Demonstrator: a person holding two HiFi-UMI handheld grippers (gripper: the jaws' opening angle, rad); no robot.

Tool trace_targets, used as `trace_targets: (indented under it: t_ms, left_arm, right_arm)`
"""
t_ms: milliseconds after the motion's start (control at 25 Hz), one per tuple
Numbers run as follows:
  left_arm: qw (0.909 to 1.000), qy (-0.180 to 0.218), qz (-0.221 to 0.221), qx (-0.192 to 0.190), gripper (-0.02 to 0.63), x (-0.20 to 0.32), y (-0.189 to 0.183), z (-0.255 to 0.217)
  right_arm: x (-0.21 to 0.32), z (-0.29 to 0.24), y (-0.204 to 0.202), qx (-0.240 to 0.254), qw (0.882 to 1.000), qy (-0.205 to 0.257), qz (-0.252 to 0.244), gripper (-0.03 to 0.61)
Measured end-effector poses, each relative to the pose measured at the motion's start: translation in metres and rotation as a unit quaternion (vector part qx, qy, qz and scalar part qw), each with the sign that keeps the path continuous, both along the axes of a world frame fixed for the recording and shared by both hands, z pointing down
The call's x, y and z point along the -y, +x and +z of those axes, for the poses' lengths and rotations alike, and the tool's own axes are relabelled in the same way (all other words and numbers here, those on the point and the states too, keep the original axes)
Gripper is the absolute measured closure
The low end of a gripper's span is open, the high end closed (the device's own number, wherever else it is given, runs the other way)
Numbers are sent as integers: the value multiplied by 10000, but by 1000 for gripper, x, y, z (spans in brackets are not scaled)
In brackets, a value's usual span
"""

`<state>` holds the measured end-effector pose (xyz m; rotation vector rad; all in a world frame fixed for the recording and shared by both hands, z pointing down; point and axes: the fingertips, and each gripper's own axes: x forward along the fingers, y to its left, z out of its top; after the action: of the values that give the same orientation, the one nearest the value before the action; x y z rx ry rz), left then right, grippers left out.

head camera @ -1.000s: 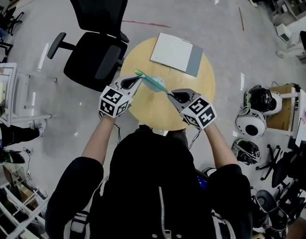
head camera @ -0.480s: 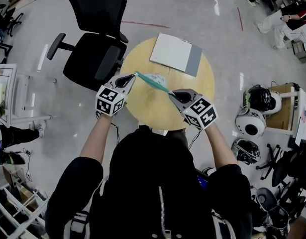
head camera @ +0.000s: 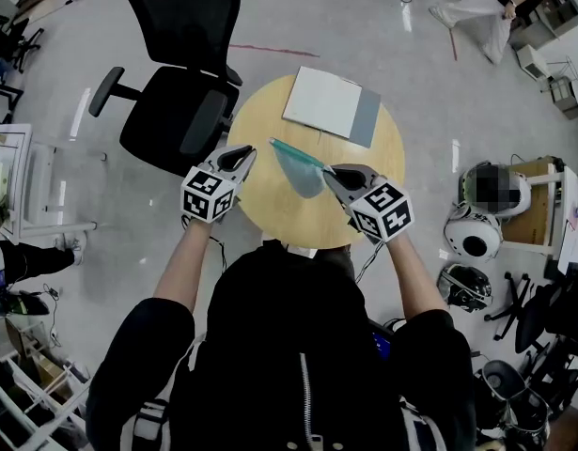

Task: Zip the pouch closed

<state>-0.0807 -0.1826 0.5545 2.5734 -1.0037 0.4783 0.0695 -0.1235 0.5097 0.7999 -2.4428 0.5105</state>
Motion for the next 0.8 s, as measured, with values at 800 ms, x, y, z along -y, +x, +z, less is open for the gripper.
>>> trace_targets:
  t_ms: [800]
  left_arm:
    - [9947, 949, 162, -368, 614, 2, 34, -71]
  right_arm:
    - [32, -30, 22, 244, 9901, 810, 1120, 566]
